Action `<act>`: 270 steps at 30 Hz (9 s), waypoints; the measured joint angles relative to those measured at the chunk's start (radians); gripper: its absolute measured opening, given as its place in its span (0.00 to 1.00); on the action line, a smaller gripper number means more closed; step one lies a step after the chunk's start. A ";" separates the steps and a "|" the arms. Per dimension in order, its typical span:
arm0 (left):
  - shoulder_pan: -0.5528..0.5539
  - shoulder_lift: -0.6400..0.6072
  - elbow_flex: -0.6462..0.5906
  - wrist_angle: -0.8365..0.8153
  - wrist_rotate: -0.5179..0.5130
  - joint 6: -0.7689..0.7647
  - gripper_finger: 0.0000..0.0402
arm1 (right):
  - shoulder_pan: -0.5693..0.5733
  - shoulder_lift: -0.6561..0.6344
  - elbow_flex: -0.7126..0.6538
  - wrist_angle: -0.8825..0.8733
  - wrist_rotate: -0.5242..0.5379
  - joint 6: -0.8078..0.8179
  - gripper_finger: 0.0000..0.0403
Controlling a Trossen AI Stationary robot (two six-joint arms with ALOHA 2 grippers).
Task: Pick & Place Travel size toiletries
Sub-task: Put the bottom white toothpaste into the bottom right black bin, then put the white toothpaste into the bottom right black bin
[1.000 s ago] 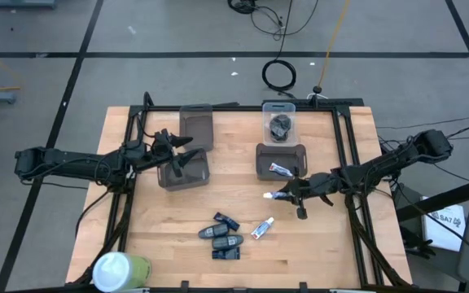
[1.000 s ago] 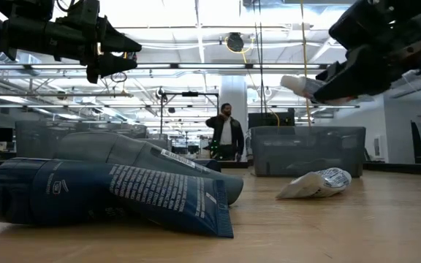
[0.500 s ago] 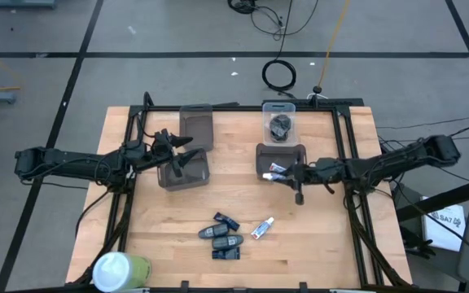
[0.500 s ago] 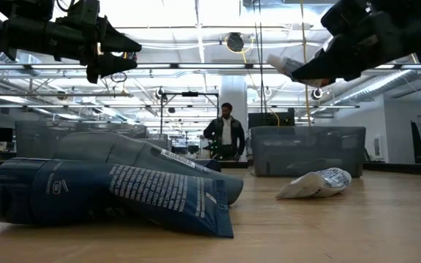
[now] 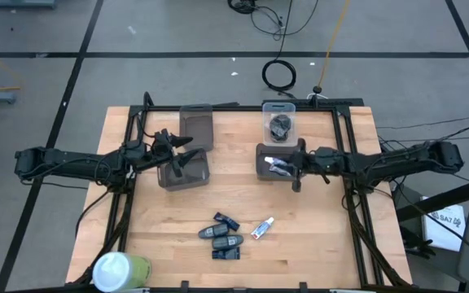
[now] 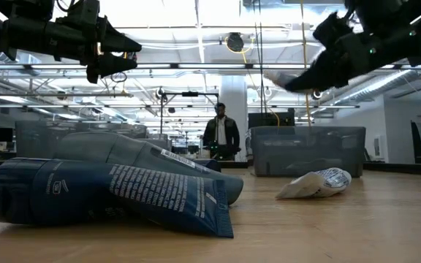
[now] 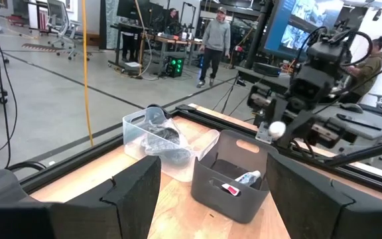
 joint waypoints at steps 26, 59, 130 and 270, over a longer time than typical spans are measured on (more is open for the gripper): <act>0.000 0.000 0.000 0.000 0.000 0.000 0.67 | -0.145 0.000 0.000 -0.370 -0.005 0.155 0.14; 0.000 0.000 0.000 0.000 0.000 0.000 0.67 | -0.144 0.000 0.000 -0.365 -0.006 0.194 0.20; 0.000 0.000 0.000 0.000 0.000 0.000 0.67 | 0.528 0.204 -0.149 0.691 -0.105 0.287 0.21; 0.000 0.000 0.000 0.000 0.000 0.000 0.67 | 0.498 0.521 0.233 -0.279 -0.005 0.320 0.15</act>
